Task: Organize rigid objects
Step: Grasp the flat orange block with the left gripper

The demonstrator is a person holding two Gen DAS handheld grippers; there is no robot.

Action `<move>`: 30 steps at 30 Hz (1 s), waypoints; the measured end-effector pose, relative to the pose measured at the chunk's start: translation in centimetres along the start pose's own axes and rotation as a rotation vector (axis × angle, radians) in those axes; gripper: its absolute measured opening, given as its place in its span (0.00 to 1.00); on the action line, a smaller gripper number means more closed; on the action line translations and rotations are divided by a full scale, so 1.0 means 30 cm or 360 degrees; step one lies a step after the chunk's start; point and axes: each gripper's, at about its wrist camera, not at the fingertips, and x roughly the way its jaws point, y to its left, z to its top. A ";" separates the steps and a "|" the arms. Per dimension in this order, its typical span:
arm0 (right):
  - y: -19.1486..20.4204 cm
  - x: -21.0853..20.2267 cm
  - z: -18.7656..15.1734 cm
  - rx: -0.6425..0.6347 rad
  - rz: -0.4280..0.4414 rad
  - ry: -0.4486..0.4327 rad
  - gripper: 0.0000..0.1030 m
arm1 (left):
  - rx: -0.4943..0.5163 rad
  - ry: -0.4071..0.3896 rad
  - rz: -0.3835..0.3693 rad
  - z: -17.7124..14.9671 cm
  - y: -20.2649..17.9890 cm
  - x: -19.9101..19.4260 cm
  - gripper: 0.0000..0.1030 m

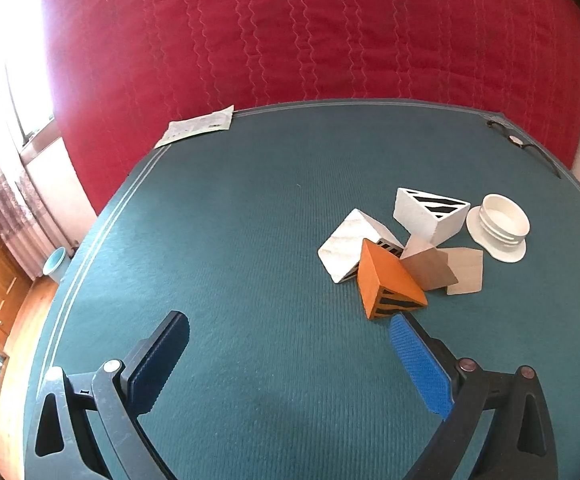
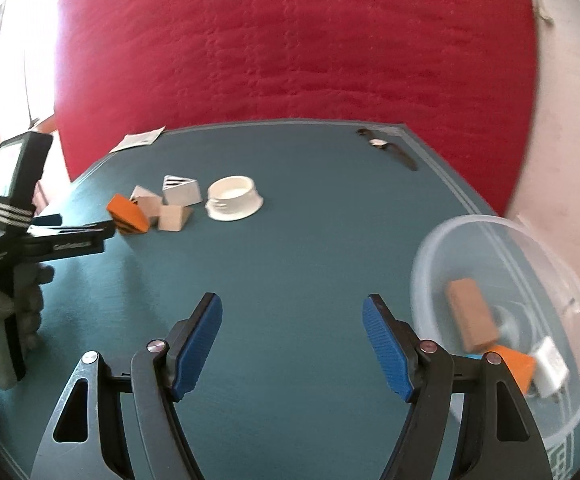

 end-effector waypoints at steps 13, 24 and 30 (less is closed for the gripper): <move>0.032 0.065 -0.007 0.0015 0.0060 0.0096 0.72 | 0.0018 0.0020 -0.0087 0.040 -0.022 0.042 0.99; 0.020 0.074 -0.007 0.0048 0.0075 0.0106 0.72 | 0.0004 0.0022 -0.0100 0.061 -0.043 0.060 0.99; 0.008 0.074 -0.008 0.0083 0.0086 0.0101 0.72 | -0.0036 0.0034 -0.0104 0.052 -0.009 0.056 0.99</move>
